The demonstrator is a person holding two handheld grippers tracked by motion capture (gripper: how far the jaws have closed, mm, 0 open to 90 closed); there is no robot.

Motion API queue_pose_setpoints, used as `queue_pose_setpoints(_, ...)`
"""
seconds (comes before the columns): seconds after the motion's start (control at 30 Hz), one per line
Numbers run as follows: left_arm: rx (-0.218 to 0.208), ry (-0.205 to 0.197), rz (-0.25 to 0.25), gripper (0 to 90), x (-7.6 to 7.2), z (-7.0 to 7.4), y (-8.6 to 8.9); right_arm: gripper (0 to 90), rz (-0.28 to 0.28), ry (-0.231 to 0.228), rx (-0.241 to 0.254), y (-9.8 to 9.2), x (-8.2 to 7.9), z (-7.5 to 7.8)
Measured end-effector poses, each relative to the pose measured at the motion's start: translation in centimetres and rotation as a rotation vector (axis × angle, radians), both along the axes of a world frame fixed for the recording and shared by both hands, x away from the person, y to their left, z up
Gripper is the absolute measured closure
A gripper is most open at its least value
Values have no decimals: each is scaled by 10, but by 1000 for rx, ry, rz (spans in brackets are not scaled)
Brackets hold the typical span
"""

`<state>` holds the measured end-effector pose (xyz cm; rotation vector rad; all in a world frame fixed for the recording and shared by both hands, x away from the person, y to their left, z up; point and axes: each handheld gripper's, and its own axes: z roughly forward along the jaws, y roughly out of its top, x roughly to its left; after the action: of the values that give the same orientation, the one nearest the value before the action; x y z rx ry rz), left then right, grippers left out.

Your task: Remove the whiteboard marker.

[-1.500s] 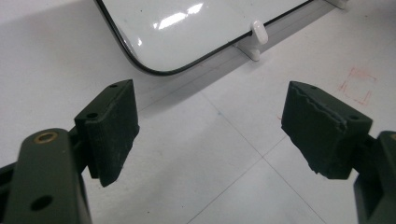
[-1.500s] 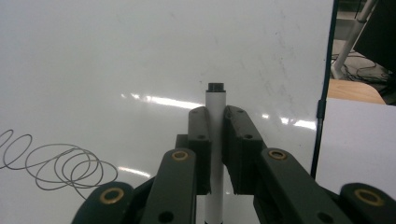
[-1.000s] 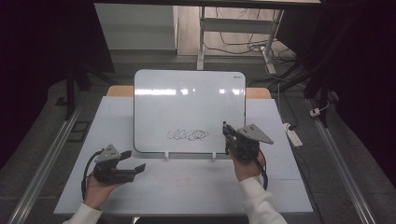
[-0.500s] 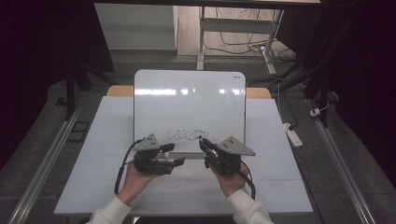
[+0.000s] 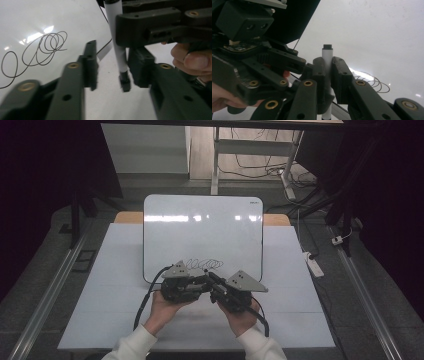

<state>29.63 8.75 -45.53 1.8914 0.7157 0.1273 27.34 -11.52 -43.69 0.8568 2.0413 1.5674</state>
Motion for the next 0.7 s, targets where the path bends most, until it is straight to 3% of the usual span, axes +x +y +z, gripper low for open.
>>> queue_pose_setpoints(0.1,7,-1,-12,796,0,0,0,806,14,2,4,1,0,0)
queue_pose_setpoints(0.2,22,0,-21,809,0,0,3,790,46,16,13,-1,1,1)
queue_pose_setpoints(0.3,35,-8,-45,812,-1,0,8,672,100,11,28,-10,5,6)
queue_pose_setpoints(0.4,44,-20,-66,813,-3,3,14,570,248,33,-9,-29,14,10)
queue_pose_setpoints(0.47,40,-17,-109,813,-4,5,20,539,368,82,-41,-42,22,8)
queue_pose_setpoints(0.5,42,-18,-128,813,-5,6,22,539,368,82,-41,-42,22,8)
queue_pose_setpoints(0.53,46,-14,-157,813,-5,6,25,532,476,133,-69,-55,31,1)
queue_pose_setpoints(0.57,44,-11,-179,813,-6,7,25,532,476,133,-69,-55,31,1)
queue_pose_setpoints(0.6,40,-8,-196,812,-6,7,25,530,498,140,-88,-58,34,-2)
queue_pose_setpoints(0.63,36,-4,-215,812,-7,7,24,516,559,158,-127,-61,37,-9)
queue_pose_setpoints(0.7,29,3,-256,812,-7,7,21,513,580,162,-147,-60,38,-11)
